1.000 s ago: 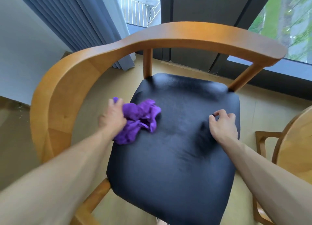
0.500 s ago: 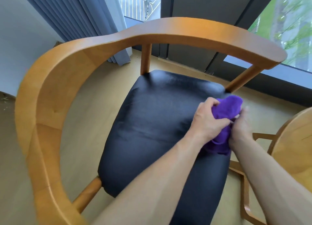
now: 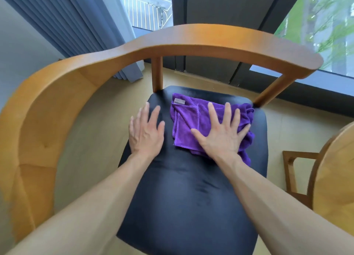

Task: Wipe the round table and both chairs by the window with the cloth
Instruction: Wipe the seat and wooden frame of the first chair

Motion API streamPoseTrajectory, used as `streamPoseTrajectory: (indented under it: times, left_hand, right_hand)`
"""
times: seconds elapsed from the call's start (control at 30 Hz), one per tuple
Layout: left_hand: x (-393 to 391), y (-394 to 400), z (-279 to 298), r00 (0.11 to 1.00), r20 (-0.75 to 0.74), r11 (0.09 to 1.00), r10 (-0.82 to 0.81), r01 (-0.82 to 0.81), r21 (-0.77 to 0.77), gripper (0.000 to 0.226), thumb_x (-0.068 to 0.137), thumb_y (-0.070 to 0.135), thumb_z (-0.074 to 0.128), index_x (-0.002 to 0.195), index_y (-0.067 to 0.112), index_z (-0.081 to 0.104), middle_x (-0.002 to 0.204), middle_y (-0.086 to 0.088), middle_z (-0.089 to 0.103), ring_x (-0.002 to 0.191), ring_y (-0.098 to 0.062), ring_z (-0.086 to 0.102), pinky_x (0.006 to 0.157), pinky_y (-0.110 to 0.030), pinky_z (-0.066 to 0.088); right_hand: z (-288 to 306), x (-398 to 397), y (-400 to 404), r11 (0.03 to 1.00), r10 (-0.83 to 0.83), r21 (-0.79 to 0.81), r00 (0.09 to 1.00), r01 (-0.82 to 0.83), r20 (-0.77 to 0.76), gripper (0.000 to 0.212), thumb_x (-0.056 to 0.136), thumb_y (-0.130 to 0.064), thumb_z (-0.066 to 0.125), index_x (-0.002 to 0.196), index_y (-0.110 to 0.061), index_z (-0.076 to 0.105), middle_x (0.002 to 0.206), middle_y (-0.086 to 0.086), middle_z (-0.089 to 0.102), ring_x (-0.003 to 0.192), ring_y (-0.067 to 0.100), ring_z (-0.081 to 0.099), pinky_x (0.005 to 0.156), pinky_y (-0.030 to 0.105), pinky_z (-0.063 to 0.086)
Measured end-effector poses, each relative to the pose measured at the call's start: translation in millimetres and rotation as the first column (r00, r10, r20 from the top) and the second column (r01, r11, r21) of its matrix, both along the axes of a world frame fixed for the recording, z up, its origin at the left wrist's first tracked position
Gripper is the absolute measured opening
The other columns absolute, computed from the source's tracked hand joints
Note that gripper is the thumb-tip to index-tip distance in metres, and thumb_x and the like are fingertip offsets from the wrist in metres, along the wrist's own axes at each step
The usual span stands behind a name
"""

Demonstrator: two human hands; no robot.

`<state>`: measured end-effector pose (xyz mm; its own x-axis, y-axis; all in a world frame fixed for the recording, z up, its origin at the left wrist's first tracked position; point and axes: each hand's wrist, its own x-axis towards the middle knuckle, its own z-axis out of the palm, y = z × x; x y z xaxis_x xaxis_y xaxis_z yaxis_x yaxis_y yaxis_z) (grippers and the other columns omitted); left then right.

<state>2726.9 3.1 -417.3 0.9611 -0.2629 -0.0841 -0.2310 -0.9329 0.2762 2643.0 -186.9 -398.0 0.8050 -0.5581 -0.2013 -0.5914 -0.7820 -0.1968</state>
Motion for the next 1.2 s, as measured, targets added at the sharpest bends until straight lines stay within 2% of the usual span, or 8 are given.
streamPoseTrajectory:
  times: [0.17, 0.33, 0.43, 0.63, 0.7, 0.93, 1.1, 1.2]
  left_hand:
    - [25, -24, -16, 0.987, 0.056, 0.985, -0.149, 0.153, -0.074, 0.05, 0.106, 0.035, 0.026, 0.155, 0.027, 0.03, 0.165, -0.001, 0.022, 0.153, -0.02, 0.019, 0.124, -0.044, 0.01]
    - [19, -24, -33, 0.968, 0.087, 0.971, -0.237, 0.232, 0.062, 0.053, 0.106, 0.037, 0.025, 0.157, 0.023, 0.027, 0.165, -0.001, 0.022, 0.154, -0.019, 0.015, 0.125, -0.044, 0.01]
    - [19, -25, -36, 0.97, 0.111, 0.974, -0.218, 0.21, 0.083, 0.053, 0.104, 0.039, 0.03, 0.155, 0.022, 0.034, 0.163, -0.003, 0.027, 0.152, -0.022, 0.02, 0.124, -0.047, 0.015]
    - [18, -26, -37, 0.966, 0.129, 0.971, -0.225, 0.212, 0.107, 0.059, 0.1, 0.047, 0.022, 0.153, 0.023, 0.037, 0.162, -0.004, 0.031, 0.151, -0.024, 0.025, 0.123, -0.049, 0.019]
    - [18, -26, -36, 0.966, 0.121, 0.97, -0.228, 0.216, 0.109, 0.06, 0.1, 0.048, 0.022, 0.153, 0.023, 0.036, 0.162, -0.005, 0.031, 0.151, -0.025, 0.025, 0.122, -0.049, 0.019]
    - [18, -27, -38, 0.964, 0.124, 0.965, -0.235, 0.216, 0.148, 0.06, 0.101, 0.05, 0.022, 0.155, 0.024, 0.032, 0.163, -0.005, 0.028, 0.151, -0.025, 0.023, 0.123, -0.049, 0.018]
    - [18, -28, -41, 0.962, 0.131, 0.961, -0.24, 0.217, 0.174, 0.057, 0.101, 0.047, 0.03, 0.154, 0.024, 0.031, 0.163, -0.007, 0.028, 0.151, -0.027, 0.023, 0.122, -0.051, 0.018]
    - [20, -30, -41, 0.963, 0.119, 0.962, -0.242, 0.223, 0.155, 0.057, 0.101, 0.042, 0.036, 0.154, 0.023, 0.032, 0.163, -0.007, 0.028, 0.151, -0.027, 0.023, 0.123, -0.05, 0.016]
  right_hand:
    - [-25, 24, 15, 0.987, 0.156, -0.044, 0.988, -0.155, 0.008, 0.085, 0.076, -0.083, 0.036, 0.15, -0.048, 0.012, 0.162, 0.004, 0.009, 0.149, 0.035, 0.004, 0.106, 0.075, 0.006]
    - [-29, 11, 0, 0.965, 0.199, -0.192, 0.976, -0.179, 0.09, 0.063, 0.083, -0.072, 0.042, 0.135, -0.037, 0.046, 0.143, 0.005, 0.041, 0.133, 0.028, 0.035, 0.102, 0.068, 0.024]
    - [-25, 4, -23, 0.961, 0.2, -0.221, 0.971, -0.168, 0.13, 0.048, 0.082, -0.063, 0.05, 0.12, -0.034, 0.053, 0.129, 0.003, 0.046, 0.122, 0.027, 0.042, 0.095, 0.061, 0.034]
    - [-20, -35, -80, 0.971, -0.115, -0.209, 0.993, 0.118, 0.024, 0.057, 0.074, -0.062, 0.053, 0.124, -0.037, 0.043, 0.139, 0.007, 0.035, 0.127, 0.033, 0.032, 0.083, 0.058, 0.044]
    - [-19, -43, -90, 0.976, -0.116, -0.184, 0.993, 0.113, -0.003, 0.051, 0.078, -0.053, 0.053, 0.125, -0.035, 0.042, 0.132, 0.009, 0.039, 0.12, 0.034, 0.036, 0.079, 0.053, 0.046]
    - [-21, -19, -138, 0.906, -0.421, 0.009, 0.897, 0.423, 0.137, 0.028, 0.091, -0.025, 0.045, 0.119, -0.018, 0.048, 0.118, 0.017, 0.049, 0.113, 0.04, 0.042, 0.087, 0.049, 0.043]
    - [-14, -9, -84, 0.946, -0.271, -0.14, 0.95, 0.292, 0.155, 0.029, 0.089, -0.025, 0.048, 0.118, -0.022, 0.049, 0.121, 0.011, 0.047, 0.113, 0.036, 0.042, 0.079, 0.052, 0.048]
    - [-8, -17, -14, 0.988, -0.048, -0.137, 0.984, 0.072, 0.17, 0.033, 0.076, -0.03, 0.056, 0.109, -0.028, 0.053, 0.113, 0.004, 0.051, 0.109, 0.031, 0.046, 0.072, 0.043, 0.048]
